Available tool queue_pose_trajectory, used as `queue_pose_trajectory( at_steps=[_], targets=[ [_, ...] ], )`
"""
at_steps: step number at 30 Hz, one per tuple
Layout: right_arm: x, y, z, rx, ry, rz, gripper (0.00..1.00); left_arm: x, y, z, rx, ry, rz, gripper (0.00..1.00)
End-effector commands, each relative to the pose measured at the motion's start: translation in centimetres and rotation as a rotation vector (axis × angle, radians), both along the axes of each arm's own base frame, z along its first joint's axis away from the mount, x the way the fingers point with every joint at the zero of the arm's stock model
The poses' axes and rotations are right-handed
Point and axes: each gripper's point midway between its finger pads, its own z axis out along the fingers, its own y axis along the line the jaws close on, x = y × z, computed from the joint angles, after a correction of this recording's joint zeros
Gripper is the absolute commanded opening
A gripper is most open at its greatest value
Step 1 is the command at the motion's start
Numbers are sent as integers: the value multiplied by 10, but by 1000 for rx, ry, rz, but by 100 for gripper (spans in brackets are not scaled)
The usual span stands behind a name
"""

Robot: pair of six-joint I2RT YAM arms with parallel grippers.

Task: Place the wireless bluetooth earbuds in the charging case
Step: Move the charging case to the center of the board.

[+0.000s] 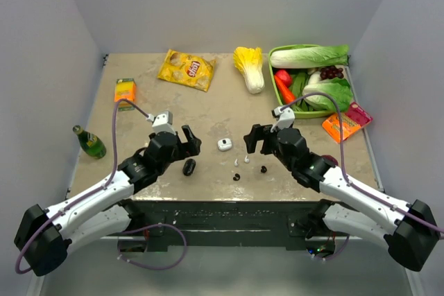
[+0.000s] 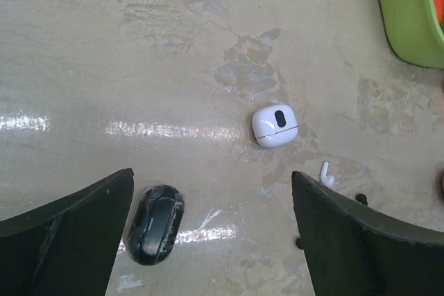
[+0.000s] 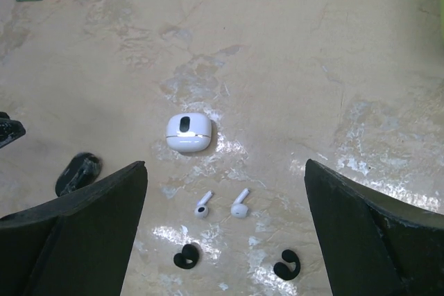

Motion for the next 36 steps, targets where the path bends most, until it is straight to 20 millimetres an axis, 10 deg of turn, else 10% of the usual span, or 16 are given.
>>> queue_pose_trajectory(
  at_steps=[1,17,29,32,36],
  targets=[
    [2,9,8,18,-16,36,98,-1,0,-1,33,-22,-35,100],
    [-7,12,-1,14,-3,88,98,-17,29,-47,136,120,68,84],
    [-15,13,-3,35,4,115,97,-40,60,-67,93,165,206,37],
    [-16,14,-1,45,0,120,96,-46,63,-80,114,204,206,3],
    [-17,10,1,45,3,104,95,-50,64,-97,140,241,200,0]
  ],
)
